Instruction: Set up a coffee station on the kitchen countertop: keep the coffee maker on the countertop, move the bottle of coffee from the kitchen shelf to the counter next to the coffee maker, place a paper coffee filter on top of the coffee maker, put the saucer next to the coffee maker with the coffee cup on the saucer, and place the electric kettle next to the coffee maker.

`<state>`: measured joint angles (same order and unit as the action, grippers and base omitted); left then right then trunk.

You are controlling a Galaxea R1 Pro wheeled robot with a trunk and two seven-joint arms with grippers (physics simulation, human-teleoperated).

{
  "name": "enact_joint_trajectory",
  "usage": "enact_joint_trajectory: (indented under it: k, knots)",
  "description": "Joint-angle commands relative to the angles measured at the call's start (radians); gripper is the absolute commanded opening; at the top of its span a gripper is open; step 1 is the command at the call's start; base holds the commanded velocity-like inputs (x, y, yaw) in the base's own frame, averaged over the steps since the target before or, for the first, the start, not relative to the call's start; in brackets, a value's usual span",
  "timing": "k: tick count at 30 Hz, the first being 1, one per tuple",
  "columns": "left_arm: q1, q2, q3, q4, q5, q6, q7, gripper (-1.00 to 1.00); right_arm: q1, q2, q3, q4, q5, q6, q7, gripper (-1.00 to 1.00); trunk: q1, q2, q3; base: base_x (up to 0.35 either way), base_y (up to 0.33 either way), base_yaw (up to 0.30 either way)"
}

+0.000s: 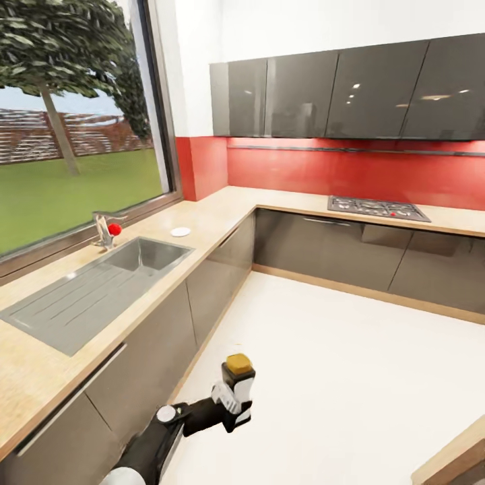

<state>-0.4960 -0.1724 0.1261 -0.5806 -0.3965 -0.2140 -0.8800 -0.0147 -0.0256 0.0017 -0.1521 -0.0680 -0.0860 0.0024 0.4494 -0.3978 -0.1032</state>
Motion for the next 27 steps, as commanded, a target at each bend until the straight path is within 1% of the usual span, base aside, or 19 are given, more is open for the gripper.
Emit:
enact_joint_trajectory:
  k: [1, 2, 4, 5, 6, 7, 8, 9, 10, 11, 12, 13, 14, 17, 20, 23, 27]
  knots:
    - [0.031, -0.002, 0.01, -0.006, -0.004, -0.035, 0.029, -1.0, -0.001, 0.0, 0.001, -0.01, -0.007, -0.003, 0.0, 1.0, 0.001, -0.002, -0.002, 0.0, 0.0, 0.0]
    - [0.104, 0.001, 0.014, -0.007, -0.001, -0.107, 0.089, -1.0, -0.001, 0.001, 0.001, -0.024, -0.007, -0.003, 0.001, 1.0, 0.001, -0.002, -0.002, 0.0, 0.0, 0.0]
    - [0.139, 0.014, 0.023, -0.006, 0.003, -0.147, 0.104, -1.0, -0.001, 0.001, 0.001, -0.027, -0.007, -0.004, 0.001, 1.0, 0.001, -0.002, -0.002, 0.0, 0.0, 0.0]
    - [0.154, 0.02, 0.034, -0.006, 0.004, -0.164, 0.108, -1.0, -0.001, 0.001, 0.001, -0.028, -0.007, -0.004, 0.001, 1.0, 0.001, -0.002, -0.002, 0.0, 0.0, 0.0]
    - [0.167, 0.024, 0.049, -0.008, 0.004, -0.178, 0.11, -1.0, -0.001, 0.001, 0.001, -0.028, -0.008, -0.003, 0.0, 1.0, 0.001, -0.002, -0.002, 0.0, 0.0, 0.0]
    - [0.186, 0.029, 0.076, -0.015, 0.004, -0.196, 0.112, -1.0, -0.001, 0.001, -0.002, -0.028, -0.009, -0.003, 0.0, 1.0, 0.001, -0.002, -0.002, 0.0, 0.0, 0.0]
    - [0.22, 0.033, 0.123, -0.026, 0.003, -0.21, 0.114, -1.0, -0.001, 0.001, -0.004, -0.029, -0.01, -0.002, -0.001, 1.0, 0.001, -0.002, -0.002, 0.0, 0.0, 0.0]
    - [0.258, 0.038, 0.222, -0.049, 0.002, -0.22, 0.114, -1.0, -0.001, 0.001, -0.007, -0.028, -0.01, -0.002, -0.001, 1.0, 0.001, -0.002, -0.001, 0.0, 0.0, -0.048]
    - [0.266, 0.04, 0.256, -0.055, 0.001, -0.222, 0.114, -1.0, -0.001, 0.001, -0.007, -0.028, -0.01, -0.002, -0.001, 1.0, 0.001, -0.002, -0.001, 0.0, 0.0, -0.062]
    - [0.275, 0.042, 0.297, -0.062, 0.001, -0.224, 0.114, -1.0, -0.001, 0.001, -0.007, -0.027, -0.01, -0.002, -0.001, 1.0, 0.001, -0.002, 0.0, 0.0, 0.0, -0.058]
    - [0.277, 0.043, 0.307, -0.063, 0.001, -0.225, 0.114, -1.0, -0.001, 0.001, -0.007, -0.027, -0.01, -0.002, -0.001, 1.0, 0.001, -0.002, 0.0, 0.0, 0.0, -0.046]
    - [0.282, 0.045, 0.327, -0.067, 0.001, -0.226, 0.114, -1.0, -0.001, 0.001, -0.007, -0.026, -0.01, -0.002, -0.001, 1.0, 0.001, -0.002, 0.0, 0.0, 0.0, -0.024]
    - [0.284, 0.045, 0.335, -0.068, 0.0, -0.227, 0.114, -1.0, -0.001, 0.001, -0.006, -0.026, -0.01, -0.001, -0.001, 1.0, 0.001, -0.002, 0.001, 0.0, 0.0, -0.015]
    - [0.311, 0.05, 0.352, -0.07, -0.001, -0.286, 0.116, -1.0, -0.001, 0.003, -0.004, -0.023, -0.009, -0.001, -0.001, 1.0, 0.001, -0.002, 0.001, 0.0, 0.0, -0.004]
    - [0.325, 0.058, 0.377, -0.075, 0.0, -0.314, 0.126, -1.0, -0.001, 0.003, -0.003, -0.022, -0.009, -0.001, -0.001, 1.0, 0.001, -0.002, 0.001, 0.0, 0.0, 0.017]
    - [0.332, 0.064, 0.41, -0.104, 0.001, -0.324, 0.132, -1.0, -0.001, 0.003, -0.003, -0.022, -0.009, -0.001, -0.001, 1.0, 0.001, -0.002, 0.0, 0.0, 0.0, 0.163]
    - [0.336, 0.065, 0.428, -0.118, 0.001, -0.327, 0.135, -1.0, -0.001, 0.003, -0.003, -0.021, -0.008, -0.001, -0.001, 1.0, 0.001, -0.002, -0.001, 0.0, 0.0, 0.241]
